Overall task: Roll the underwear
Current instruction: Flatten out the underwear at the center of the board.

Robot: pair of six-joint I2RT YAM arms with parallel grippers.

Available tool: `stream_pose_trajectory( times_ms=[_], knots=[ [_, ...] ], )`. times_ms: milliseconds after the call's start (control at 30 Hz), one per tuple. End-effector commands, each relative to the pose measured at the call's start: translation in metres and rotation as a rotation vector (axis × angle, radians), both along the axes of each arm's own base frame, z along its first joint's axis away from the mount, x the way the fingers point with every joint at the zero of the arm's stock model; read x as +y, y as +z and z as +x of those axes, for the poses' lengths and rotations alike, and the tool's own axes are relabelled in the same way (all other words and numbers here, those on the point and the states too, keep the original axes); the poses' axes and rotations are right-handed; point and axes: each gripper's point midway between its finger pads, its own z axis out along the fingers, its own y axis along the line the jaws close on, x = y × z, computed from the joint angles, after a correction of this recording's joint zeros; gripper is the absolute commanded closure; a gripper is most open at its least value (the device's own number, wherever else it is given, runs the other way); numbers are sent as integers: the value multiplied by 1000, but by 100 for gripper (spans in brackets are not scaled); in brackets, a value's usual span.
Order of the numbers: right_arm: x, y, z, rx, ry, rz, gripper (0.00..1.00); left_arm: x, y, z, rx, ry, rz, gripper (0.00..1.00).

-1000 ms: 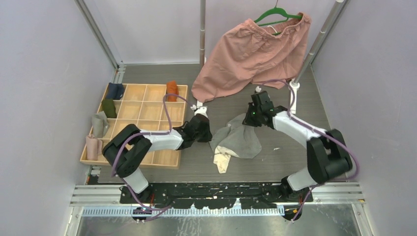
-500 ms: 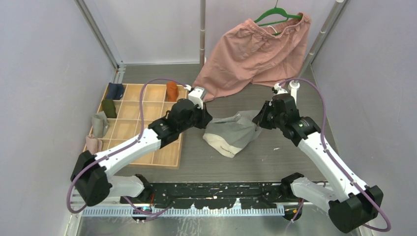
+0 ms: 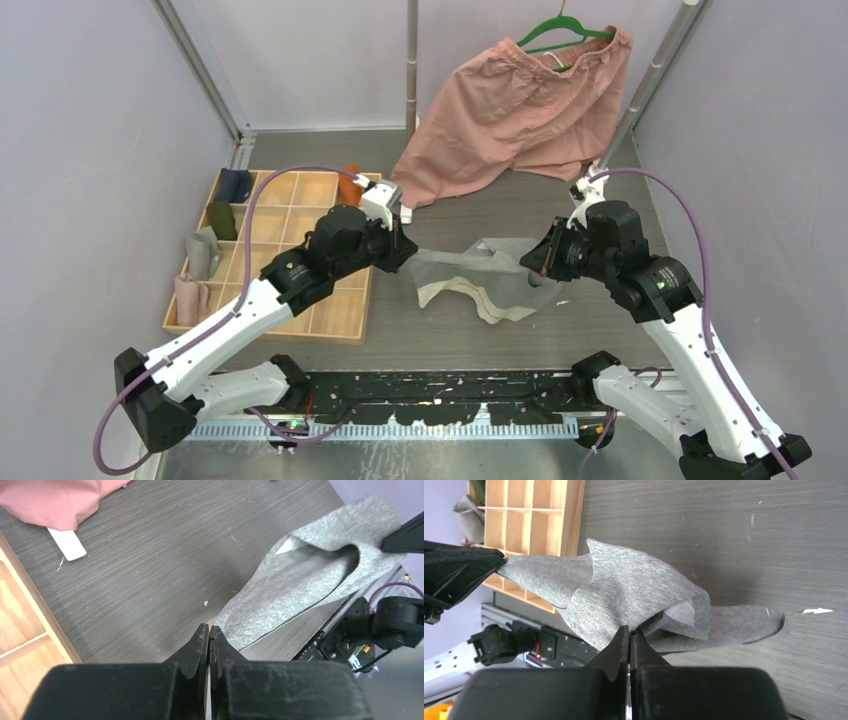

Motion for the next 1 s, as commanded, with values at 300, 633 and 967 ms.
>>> stream_pose_trajectory(
  times_ms=[300, 633, 967],
  knots=[
    [-5, -42, 7, 106, -60, -85, 90, -33, 22, 28, -56, -38, 42, 99],
    [-54, -86, 69, 7, -299, -371, 37, -61, -9, 145, -97, 219, 134, 47],
    [-17, -97, 32, 70, -62, -221, 42, -39, -82, 53, 176, 133, 104, 51]
  ],
)
